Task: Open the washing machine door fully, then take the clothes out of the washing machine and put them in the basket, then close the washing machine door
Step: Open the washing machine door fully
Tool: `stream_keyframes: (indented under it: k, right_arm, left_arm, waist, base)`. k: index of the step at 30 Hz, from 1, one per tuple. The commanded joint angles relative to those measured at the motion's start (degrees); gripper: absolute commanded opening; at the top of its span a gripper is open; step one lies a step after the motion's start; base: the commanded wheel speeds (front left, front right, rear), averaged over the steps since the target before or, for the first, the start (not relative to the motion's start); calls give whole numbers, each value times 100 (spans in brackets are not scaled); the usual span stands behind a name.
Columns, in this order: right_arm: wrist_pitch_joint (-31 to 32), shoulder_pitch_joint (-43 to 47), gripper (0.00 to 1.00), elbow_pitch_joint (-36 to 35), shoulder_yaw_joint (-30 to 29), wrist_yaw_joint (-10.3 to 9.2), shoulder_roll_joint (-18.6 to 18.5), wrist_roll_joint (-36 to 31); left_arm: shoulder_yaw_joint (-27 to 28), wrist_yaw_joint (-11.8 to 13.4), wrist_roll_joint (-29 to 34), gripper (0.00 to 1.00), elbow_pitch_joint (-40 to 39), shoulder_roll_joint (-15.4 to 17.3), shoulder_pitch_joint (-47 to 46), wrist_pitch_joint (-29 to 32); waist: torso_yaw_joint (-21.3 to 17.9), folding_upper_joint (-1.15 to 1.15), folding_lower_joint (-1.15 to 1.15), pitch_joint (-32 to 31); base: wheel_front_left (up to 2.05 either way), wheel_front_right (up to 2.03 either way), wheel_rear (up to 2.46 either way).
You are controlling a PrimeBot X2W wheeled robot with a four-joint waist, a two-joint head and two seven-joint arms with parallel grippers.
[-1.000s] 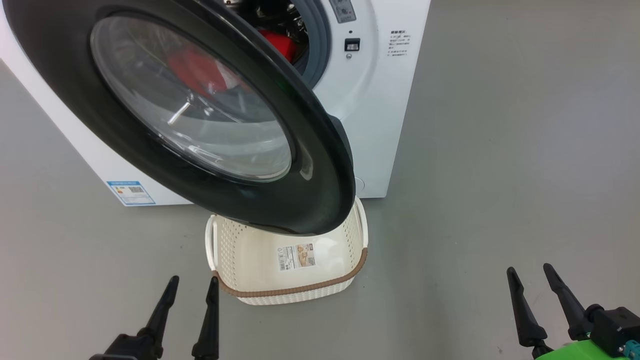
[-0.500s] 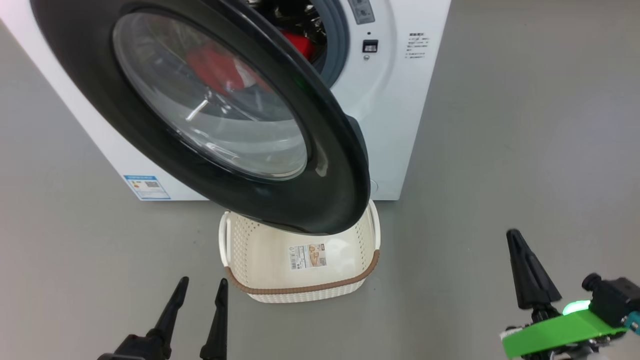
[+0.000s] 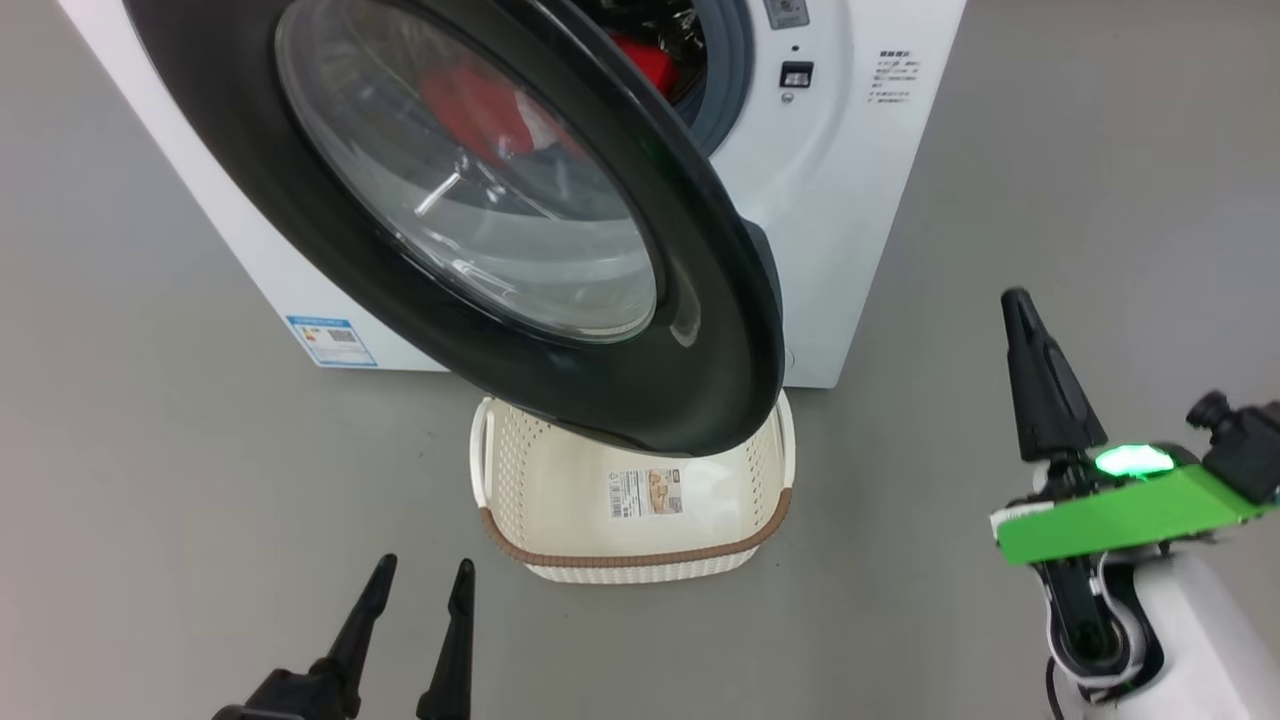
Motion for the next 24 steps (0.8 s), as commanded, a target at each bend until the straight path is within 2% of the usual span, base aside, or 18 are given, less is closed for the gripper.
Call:
stream_keyframes:
  k: [1, 16, 21, 24]
  right_arm:
    - [-36, -226, 0, -112, 175, 43, -72, 123]
    - [14, -1559, 0, 303, 1405, 43, -789, 3100]
    - [685, -1908, 0, 368, 1621, 43, -931, 4169]
    - [971, -2016, 0, 376, 1593, 43, -947, 4476]
  left_arm:
    - [155, 44, -38, 100, -172, 45, -127, -69]
    - [-38, 89, -118, 100, -166, 45, -432, -69]
    - [-119, 107, -152, 100, -166, 45, -535, -69]
    - [-156, 116, -170, 100, -167, 45, -574, -69]
  waist:
    - [45, 0, 0, 62]
    - [262, 0, 0, 483]
    - [325, 0, 0, 612]
    - [350, 0, 0, 663]
  base:
    - [0, 0, 0]
    - [0, 0, 0]
    - [0, 0, 0]
    - [0, 0, 0]
